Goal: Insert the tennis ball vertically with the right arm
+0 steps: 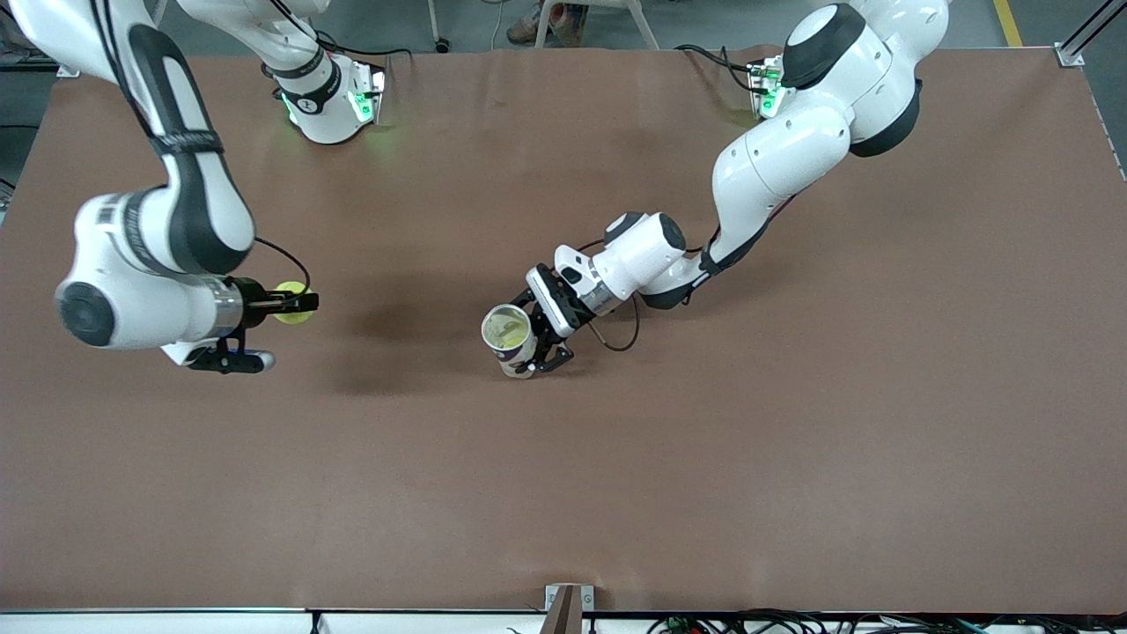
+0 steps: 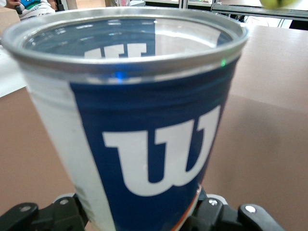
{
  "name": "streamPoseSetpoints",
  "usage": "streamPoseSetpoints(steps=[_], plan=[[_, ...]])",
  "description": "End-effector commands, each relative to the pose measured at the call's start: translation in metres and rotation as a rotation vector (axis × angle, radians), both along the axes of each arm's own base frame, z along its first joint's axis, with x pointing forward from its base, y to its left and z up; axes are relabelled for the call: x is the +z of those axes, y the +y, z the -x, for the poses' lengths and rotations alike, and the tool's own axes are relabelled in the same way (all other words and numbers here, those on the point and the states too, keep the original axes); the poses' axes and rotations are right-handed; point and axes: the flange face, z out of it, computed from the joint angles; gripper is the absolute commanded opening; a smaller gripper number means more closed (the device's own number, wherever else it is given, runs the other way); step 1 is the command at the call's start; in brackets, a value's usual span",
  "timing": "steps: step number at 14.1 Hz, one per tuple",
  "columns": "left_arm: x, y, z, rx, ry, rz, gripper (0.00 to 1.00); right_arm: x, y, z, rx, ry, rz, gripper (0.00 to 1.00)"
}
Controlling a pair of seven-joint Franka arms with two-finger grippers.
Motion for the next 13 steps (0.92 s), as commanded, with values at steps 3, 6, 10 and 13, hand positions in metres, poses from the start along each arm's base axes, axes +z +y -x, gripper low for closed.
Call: streamPoseSetpoints(steps=[3, 6, 10, 13], plan=[[-0.005, -0.002, 0.002, -0.005, -0.01, -0.005, 0.78, 0.028, 0.084, -0.025, -0.085, -0.028, -0.17, 0.08], [-0.005, -0.002, 0.001, -0.004, -0.009, -0.006, 0.78, 0.047, 0.122, -0.039, -0.159, -0.068, -0.191, 0.08], [-0.005, -0.001, 0.001, -0.005, -0.011, -0.008, 0.78, 0.035, 0.193, -0.033, -0.224, -0.097, -0.24, 0.08], [-0.005, -0.002, 0.001, -0.004, -0.011, -0.006, 0.78, 0.019, 0.235, -0.028, -0.326, -0.103, -0.213, 0.08]])
